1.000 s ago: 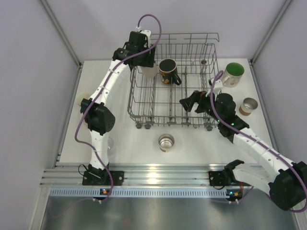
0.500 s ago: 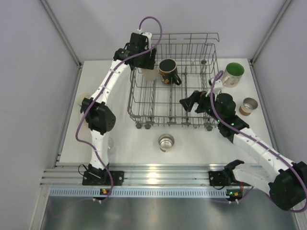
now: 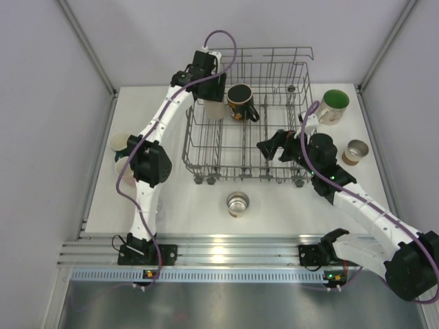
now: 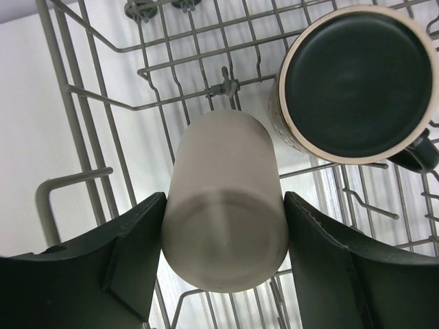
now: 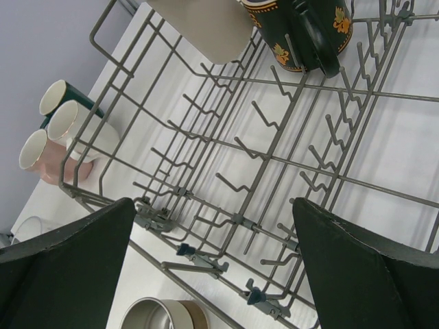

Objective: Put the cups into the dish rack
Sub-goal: Place the cup upside down on the dish rack, then grab a cup with the right arm

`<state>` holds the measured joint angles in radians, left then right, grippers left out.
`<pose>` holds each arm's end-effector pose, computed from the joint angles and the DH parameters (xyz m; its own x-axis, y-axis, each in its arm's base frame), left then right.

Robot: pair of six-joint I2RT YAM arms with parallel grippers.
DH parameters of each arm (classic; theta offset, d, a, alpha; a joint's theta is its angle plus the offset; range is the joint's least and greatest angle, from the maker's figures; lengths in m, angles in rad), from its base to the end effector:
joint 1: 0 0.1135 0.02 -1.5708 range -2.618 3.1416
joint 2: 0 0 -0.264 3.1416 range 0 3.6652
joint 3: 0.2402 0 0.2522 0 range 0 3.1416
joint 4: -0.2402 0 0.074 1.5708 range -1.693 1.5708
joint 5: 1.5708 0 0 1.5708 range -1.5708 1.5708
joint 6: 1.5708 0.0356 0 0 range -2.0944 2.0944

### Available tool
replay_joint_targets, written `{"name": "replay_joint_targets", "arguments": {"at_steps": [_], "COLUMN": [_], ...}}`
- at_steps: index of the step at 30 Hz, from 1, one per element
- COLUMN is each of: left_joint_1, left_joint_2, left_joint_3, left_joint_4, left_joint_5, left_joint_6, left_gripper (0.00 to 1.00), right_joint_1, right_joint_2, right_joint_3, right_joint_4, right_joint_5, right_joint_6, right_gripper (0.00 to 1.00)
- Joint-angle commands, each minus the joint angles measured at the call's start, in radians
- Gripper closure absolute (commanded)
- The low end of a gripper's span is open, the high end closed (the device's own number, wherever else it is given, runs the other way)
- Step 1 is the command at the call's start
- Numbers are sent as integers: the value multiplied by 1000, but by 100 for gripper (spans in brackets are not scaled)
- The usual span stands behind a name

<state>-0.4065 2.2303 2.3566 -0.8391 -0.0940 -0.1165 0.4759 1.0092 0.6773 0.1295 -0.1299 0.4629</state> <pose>0.4606 -0.1946 0.3409 -0.6348 0.1473 -0.7585 0.2564 0.9662 -0.0270 0.2091 0.1130 0.2919 -0.4131 0.2852 -0.8649 -0.4276 0.7777 0.4607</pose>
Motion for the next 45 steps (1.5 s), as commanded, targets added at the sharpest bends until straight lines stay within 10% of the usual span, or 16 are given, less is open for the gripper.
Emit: {"name": "replay_joint_targets", "arguments": {"at_steps": [1, 8, 17, 33, 45], "left_joint_1": [6, 6, 3, 3, -161], "left_joint_2": [17, 42, 14, -207, -649], "left_joint_3": [44, 44, 38, -65, -680], "left_joint_4": [69, 110, 118, 120, 138], "left_joint_5": [-24, 16, 46, -59, -177], "left_joint_6": [20, 26, 28, -20, -169], "left_gripper": [93, 45, 7, 5, 7], "right_joint_1": [20, 20, 18, 20, 18], "right_joint_2": [-12, -8, -7, 2, 98], "right_joint_3": [53, 51, 53, 59, 169], "right_joint_4": [21, 25, 22, 9, -108], "right_joint_5": [-2, -4, -8, 10, 176], "right_joint_6": [-18, -18, -23, -33, 43], "right_gripper": [1, 0, 1, 0, 1]}}
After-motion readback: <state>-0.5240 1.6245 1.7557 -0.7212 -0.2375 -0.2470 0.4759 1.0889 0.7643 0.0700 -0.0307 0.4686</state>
